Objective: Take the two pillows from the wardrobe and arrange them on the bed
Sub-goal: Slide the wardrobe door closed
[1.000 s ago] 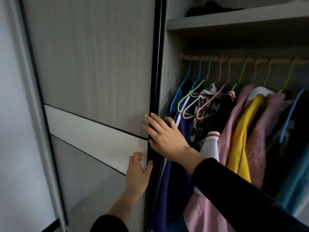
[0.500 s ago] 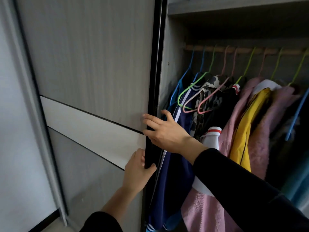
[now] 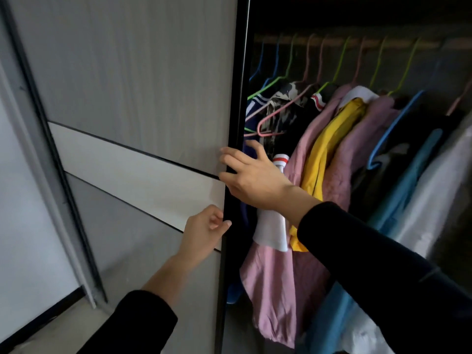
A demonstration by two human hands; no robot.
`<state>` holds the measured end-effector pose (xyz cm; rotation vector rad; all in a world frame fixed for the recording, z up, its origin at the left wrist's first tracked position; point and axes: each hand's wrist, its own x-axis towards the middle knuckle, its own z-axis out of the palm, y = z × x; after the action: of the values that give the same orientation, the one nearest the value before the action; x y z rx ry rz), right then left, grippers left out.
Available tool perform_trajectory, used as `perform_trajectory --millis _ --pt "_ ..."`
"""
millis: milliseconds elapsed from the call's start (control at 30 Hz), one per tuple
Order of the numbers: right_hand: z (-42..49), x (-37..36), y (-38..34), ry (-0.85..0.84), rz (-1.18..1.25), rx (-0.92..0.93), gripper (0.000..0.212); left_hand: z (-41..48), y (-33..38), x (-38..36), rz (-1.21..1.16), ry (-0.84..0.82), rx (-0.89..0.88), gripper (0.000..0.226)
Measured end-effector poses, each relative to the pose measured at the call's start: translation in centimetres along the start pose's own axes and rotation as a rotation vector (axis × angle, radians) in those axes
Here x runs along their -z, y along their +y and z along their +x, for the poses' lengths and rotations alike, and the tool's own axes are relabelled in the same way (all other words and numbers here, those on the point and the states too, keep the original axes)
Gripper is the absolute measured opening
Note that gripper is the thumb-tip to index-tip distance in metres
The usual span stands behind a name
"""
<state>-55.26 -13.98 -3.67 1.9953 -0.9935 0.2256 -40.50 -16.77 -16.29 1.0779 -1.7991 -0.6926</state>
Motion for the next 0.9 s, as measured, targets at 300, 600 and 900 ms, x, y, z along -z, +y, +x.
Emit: perform_trajectory --millis 300,600,900 --pt "-10.3 5.1 2.3 0.018 -0.026 -0.042 0.01 -5.3 6.3 -6.3 -0.024 -0.149 -0.036 0.012" --pt "-20.9 11.5 3.9 -0.052 -0.035 -0.152 0.013 -11.9 12.6 -13.5 -0.097 -0.302 -0.025 0.006" --pt "-28.8 17.6 5.0 -0.214 -0.167 -0.243 0.022 -16.7 17.7 -19.0 -0.122 -0.521 -0.052 0.015"
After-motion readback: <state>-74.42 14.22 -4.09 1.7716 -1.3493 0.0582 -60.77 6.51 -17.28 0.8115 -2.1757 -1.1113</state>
